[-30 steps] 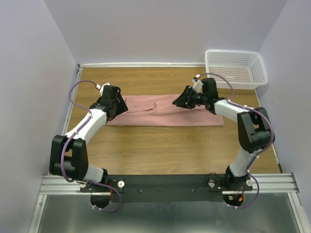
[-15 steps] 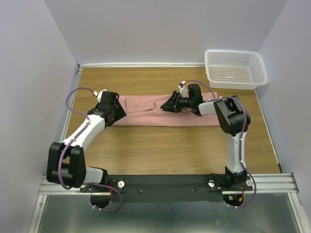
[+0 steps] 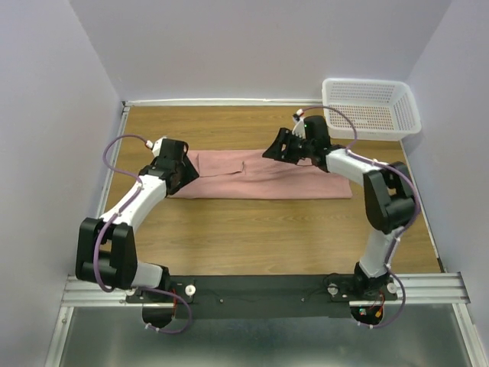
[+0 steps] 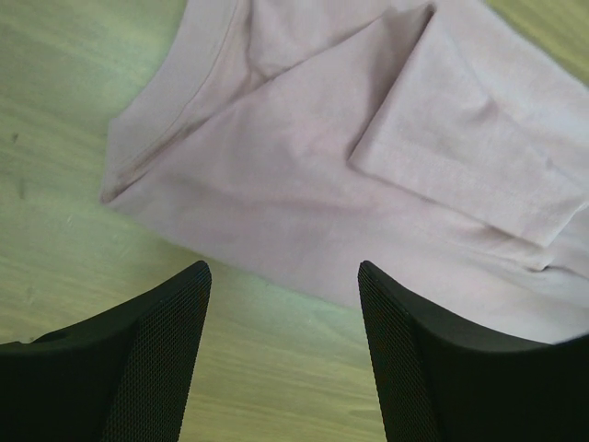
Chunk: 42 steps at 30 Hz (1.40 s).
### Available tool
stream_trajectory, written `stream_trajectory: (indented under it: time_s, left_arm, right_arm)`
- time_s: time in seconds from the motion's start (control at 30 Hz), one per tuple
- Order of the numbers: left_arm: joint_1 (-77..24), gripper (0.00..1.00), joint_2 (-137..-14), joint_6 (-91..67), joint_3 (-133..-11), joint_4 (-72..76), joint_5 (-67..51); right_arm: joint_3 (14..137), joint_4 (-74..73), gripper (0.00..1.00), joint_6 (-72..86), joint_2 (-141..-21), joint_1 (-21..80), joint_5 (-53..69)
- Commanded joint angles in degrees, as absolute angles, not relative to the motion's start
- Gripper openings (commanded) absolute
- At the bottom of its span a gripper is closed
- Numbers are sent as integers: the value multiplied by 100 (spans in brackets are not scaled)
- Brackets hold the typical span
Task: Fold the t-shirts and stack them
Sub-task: Fold the tshirt
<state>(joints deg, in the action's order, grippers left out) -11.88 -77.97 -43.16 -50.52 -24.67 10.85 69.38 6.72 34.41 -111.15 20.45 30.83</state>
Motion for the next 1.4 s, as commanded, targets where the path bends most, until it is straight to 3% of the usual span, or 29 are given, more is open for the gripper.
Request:
stream_trajectory:
  time_s: [0.0, 0.2, 0.27, 0.37, 0.77, 0.97, 1.13, 1.37]
  left_arm:
    - [-1274, 73, -8304, -4395, -5580, -2373, 1151]
    - [-1775, 65, -9208, -4324, -6494, -2382, 1160]
    - [-1889, 55, -9456, -4437, -6740, -2373, 1274]
    - [-1995, 51, -10113, -4579, -7038, -2136, 1371]
    - [-2074, 49, -11724, -4614, -8243, -2540, 1670]
    - [-2039, 49, -12515, -4492, -9023, -3031, 1731]
    - [-1916, 51, -13156, -4272, -9939, -3322, 1714]
    - [-1784, 54, -14289, -3534, -12222, -3858, 1758]
  right_arm:
    - [6707, -1106, 71, 2391, -10223, 1986, 981]
    - [6091, -1827, 65, 2312, -9563, 1925, -666]
    - [5924, -1872, 59, 2250, -9492, 1811, -914]
    - [5801, -1872, 45, 2163, -9500, 1364, -809]
    - [5985, -2583, 47, 1942, -10458, 1283, -141]
    - [5713, -3171, 49, 2092, -10363, 1494, -203]
    - [5520, -3840, 50, 2319, -10152, 2415, 394]
    - [6193, -4201, 52, 2479, -10335, 4857, 1177]
